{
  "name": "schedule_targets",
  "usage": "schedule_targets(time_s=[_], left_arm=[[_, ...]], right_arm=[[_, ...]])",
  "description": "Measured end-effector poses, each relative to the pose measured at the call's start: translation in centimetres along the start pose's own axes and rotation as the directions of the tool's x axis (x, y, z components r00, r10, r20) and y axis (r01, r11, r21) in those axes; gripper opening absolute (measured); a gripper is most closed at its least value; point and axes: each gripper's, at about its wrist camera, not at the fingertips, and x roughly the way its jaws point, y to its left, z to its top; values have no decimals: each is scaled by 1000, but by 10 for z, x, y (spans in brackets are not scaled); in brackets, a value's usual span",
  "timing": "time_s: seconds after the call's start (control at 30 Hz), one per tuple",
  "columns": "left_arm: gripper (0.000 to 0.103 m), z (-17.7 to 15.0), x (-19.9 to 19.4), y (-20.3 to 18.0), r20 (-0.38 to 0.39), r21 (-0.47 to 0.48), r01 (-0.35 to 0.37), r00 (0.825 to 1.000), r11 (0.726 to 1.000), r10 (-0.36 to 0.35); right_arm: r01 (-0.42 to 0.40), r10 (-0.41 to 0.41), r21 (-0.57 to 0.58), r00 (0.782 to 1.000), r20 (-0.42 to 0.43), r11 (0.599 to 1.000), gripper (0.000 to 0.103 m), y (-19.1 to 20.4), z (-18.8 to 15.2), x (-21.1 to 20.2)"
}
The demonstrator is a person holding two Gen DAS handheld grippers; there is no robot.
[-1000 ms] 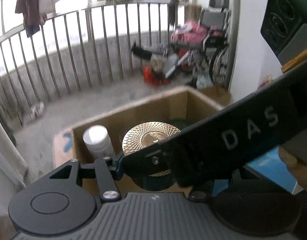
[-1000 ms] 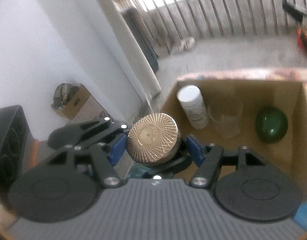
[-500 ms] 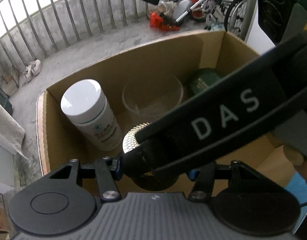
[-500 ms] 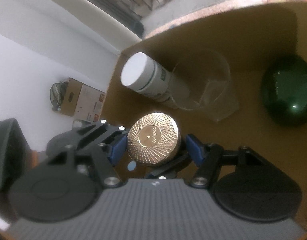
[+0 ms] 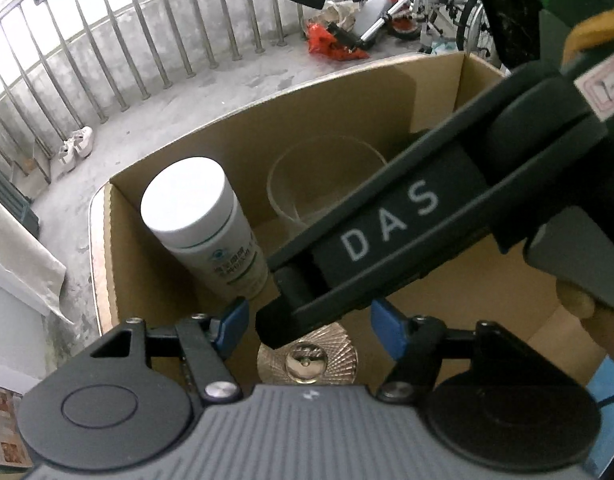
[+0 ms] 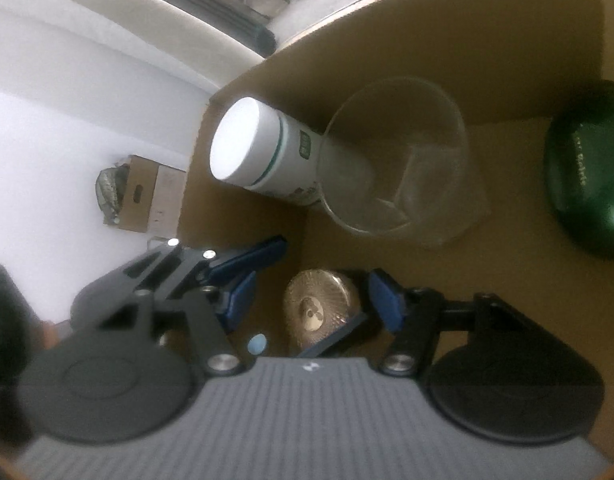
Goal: Organize rigid objects
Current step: 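Lower the gold-lidded jar into the box and open both tools, then move both tools to the green dropper bottle and close around it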
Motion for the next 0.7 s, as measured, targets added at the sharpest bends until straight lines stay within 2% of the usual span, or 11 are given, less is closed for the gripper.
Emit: schedule_targets(time_s=[0.07, 0.1, 0.13, 0.33, 0.47, 0.57, 0.63, 0.7], left_arm=[[74, -2, -7, 0, 24, -11, 8, 1000, 1000, -7], [84, -2, -12, -2, 40, -15, 3, 999, 1000, -2], [88, -3, -18, -3, 63, -17, -1, 998, 1000, 2], [91, -22, -68, -2, 197, -49, -12, 980, 999, 21], [94, -47, -119, -2, 312, -88, 13, 950, 996, 15], [99, -77, -154, -8, 408, -131, 61, 913, 990, -2], [100, -91, -168, -13, 454, -152, 102, 891, 983, -22], [100, -105, -171, -20, 477, -167, 135, 878, 977, -40]], right_arm=[[-3, 3, 5, 1000, 8, 1000, 62, 0, -2, -1], [-7, 7, 4, 1000, 20, 1000, 62, 1, -3, -3], [-4, 4, 2, 999, 32, 1000, 62, 2, -5, -7], [-24, 27, -24, 991, 132, 999, 63, 10, -30, -54], [-54, 65, -51, 970, 233, 997, 63, 21, -62, -104], [-78, 104, -95, 943, 317, 992, 65, 31, -91, -144], [-83, 126, -131, 922, 365, 988, 67, 38, -116, -168], [-93, 151, -161, 906, 396, 983, 73, 40, -139, -189]])
